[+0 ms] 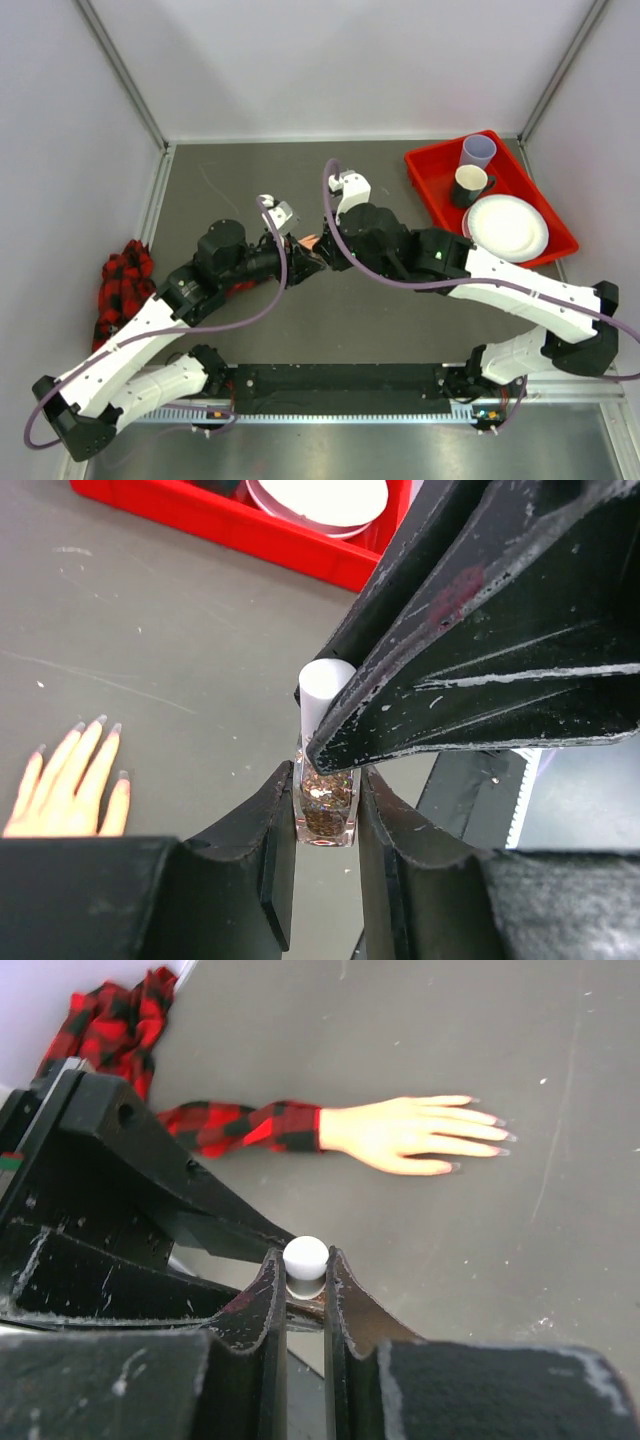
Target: Paint the nails
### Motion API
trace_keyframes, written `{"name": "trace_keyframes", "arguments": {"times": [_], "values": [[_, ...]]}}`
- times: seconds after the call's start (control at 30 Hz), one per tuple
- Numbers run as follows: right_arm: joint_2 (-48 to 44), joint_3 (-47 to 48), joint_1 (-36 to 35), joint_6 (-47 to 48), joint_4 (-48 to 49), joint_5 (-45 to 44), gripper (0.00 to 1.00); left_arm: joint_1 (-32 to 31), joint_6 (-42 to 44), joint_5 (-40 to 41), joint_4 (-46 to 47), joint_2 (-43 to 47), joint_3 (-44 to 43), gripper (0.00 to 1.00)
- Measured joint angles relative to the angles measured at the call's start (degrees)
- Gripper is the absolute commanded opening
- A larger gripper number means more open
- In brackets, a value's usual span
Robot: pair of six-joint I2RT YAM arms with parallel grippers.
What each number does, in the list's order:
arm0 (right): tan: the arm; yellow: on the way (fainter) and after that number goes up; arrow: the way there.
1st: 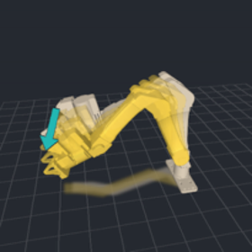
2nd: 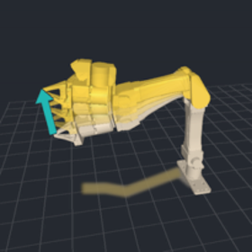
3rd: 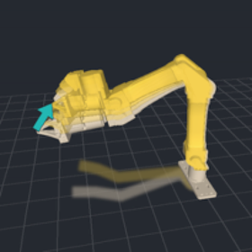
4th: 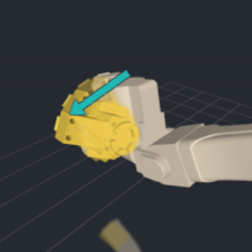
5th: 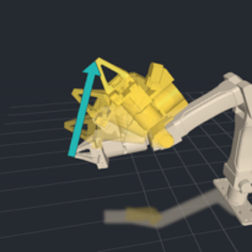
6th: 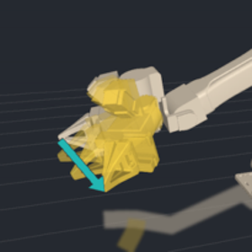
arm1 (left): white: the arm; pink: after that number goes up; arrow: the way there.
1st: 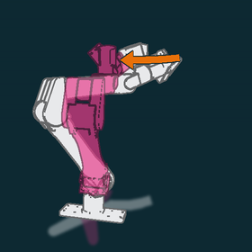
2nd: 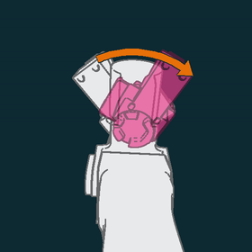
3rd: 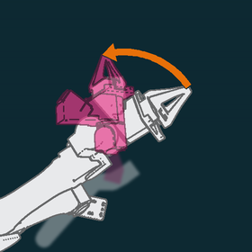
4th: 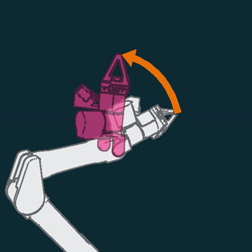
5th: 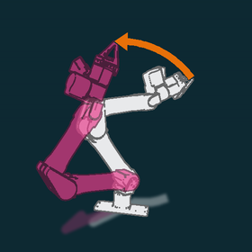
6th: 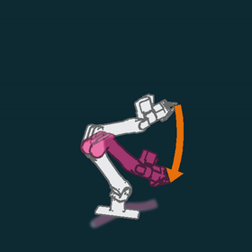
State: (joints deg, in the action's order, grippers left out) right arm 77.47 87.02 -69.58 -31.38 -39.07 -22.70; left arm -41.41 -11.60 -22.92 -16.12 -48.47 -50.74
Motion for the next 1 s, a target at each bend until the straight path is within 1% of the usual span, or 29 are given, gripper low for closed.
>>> {"name": "trace_keyframes", "arguments": {"times": [0.03,0.1,0.13,0.2,0.23,0.43,0.67,0.8,0.83,0.9,0.93,1.0], "values": [[0.09,0.02,-0.26,-0.20,0.07,-0.94,0.06,0.02,0.37,0.24,0.09,-0.07,0.00,0.00],[0.00,0.11,-0.66,0.22,0.11,-1.86,0.23,0.00,0.98,-0.07,0.52,-0.02,0.00,0.00],[-0.17,0.15,-0.76,0.79,0.17,-1.64,0.35,0.02,1.22,-0.50,0.70,0.11,0.00,0.00],[-0.33,0.46,-0.57,1.77,-0.04,-0.20,0.39,0.04,1.29,-1.44,1.36,0.61,0.50,0.00],[-0.59,0.46,-0.17,2.67,-0.46,1.20,0.45,0.20,1.27,-1.70,1.60,1.11,0.90,0.00],[-2.51,0.46,4.46,6.05,-2.56,12.83,0.46,0.68,1.05,-4.17,2.54,3.91,2.45,0.00],[-3.30,0.46,7.34,8.68,-2.54,24.30,0.44,0.72,0.98,-8.87,2.89,3.56,2.45,0.00],[-3.30,0.46,8.68,9.70,-2.49,29.18,0.40,0.72,0.57,-11.72,3.15,3.10,2.45,0.00],[-3.30,0.46,8.79,9.90,-2.49,30.16,0.36,0.72,0.52,-12.26,3.26,3.10,2.45,0.00],[-3.30,0.46,8.98,10.36,-2.49,31.65,0.35,0.72,0.33,-13.25,3.37,3.10,2.45,0.00],[-3.30,0.46,9.03,10.45,-2.47,32.06,0.32,0.72,0.26,-13.66,3.43,3.10,2.45,0.00],[-3.30,0.46,9.31,10.80,-2.49,33.05,0.29,0.72,0.07,-14.45,3.63,3.10,2.45,0.00]]}}
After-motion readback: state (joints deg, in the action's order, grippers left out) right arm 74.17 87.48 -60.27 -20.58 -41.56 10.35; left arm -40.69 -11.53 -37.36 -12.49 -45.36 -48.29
